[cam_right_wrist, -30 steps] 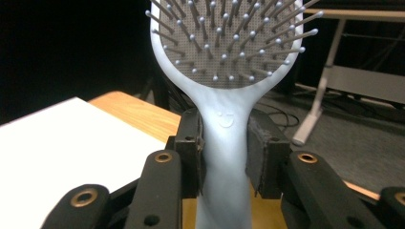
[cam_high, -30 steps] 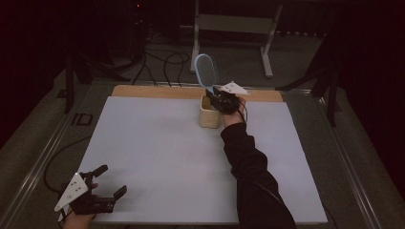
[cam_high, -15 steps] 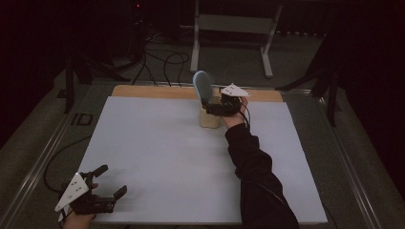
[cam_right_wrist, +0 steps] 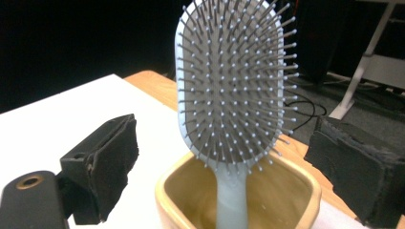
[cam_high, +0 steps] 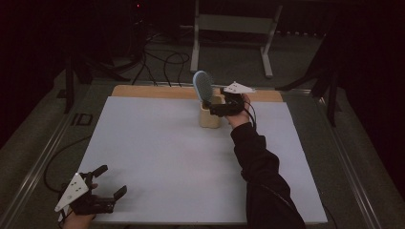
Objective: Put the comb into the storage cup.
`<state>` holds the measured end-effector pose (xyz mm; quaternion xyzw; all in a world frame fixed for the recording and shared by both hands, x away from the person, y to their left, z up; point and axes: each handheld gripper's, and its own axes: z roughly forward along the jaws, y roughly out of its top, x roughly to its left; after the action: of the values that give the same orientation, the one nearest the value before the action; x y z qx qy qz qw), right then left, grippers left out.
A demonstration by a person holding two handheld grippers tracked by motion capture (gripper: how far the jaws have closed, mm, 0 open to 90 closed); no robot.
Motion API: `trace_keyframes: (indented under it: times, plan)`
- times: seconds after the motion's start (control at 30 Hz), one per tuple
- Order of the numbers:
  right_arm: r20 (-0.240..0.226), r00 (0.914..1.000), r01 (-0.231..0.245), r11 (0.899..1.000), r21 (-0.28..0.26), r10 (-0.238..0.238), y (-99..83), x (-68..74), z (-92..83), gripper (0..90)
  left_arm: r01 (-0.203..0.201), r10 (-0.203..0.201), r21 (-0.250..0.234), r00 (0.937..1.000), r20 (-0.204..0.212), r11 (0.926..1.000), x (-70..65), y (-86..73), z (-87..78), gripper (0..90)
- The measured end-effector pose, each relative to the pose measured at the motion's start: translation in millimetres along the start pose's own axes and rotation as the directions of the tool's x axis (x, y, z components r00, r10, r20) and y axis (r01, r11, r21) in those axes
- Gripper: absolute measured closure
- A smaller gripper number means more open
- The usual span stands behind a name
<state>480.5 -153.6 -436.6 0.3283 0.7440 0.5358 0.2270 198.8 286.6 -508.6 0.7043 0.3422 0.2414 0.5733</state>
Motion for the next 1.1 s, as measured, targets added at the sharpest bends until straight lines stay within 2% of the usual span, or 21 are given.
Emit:
trace_keyframes:
  times: [0.13,0.4,0.63,1.1]
  plan:
    - [0.013,0.9999,-0.01,1.0,0.006,0.01,0.5,-1.0,-2.0,9.1,0.0,0.0,0.001,1.0,0.001,1.0,0.0,0.1,0.3,0.0]
    - [-0.019,0.9998,-0.009,0.999,0.049,0.01,0.5,-0.5,-2.1,9.1,-0.003,0.003,0.005,1.0,0.004,1.0,0.2,0.1,0.7,0.0]
    - [-0.032,0.9994,-0.013,0.999,0.043,0.015,4.8,0.8,-6.2,9.1,-0.001,0.001,0.001,1.0,0.003,1.0,0.2,0.6,0.6,0.0]
    - [-0.028,0.9992,0.03,0.998,0.05,-0.029,10.7,3.3,-28.6,9.2,0.001,-0.001,0.002,1.0,-0.002,1.0,-0.3,0.1,-1.2,0.0]
